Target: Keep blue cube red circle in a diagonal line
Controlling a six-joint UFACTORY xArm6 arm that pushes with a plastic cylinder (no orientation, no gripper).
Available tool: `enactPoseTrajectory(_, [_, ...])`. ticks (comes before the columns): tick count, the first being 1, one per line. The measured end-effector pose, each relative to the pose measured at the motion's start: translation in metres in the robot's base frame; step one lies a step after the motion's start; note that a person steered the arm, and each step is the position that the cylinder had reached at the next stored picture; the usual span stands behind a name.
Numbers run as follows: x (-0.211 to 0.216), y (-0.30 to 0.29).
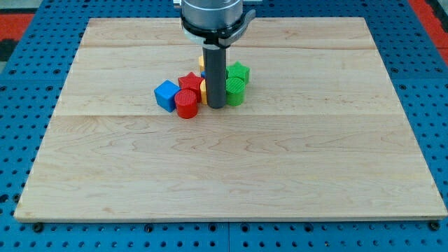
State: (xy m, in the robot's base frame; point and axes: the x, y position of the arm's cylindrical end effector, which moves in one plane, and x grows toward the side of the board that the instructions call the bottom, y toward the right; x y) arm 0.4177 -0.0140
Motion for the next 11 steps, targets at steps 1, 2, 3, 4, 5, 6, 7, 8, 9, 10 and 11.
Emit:
enactPoseTrajectory(1, [0.034,0.006])
enactPoseTrajectory(2, [0.076,-0.012])
enactPoseTrajectory(3, [0.081,-0.079])
enactPoseTrajectory(4, [0.035,-0.13])
enactPoseTrajectory(5, [-0.007,-0.102])
enactPoseTrajectory(6, [-0.032,-0.102])
enactPoseTrajectory(7, [-0.062,-0.122])
enactPoseTrajectory(8, [-0.076,-0.083])
enactPoseTrajectory(9, [-0.033,-0.059])
enactPoseTrajectory(10, [-0.005,-0.089])
enactPoseTrajectory(11, [0.017,-0.085])
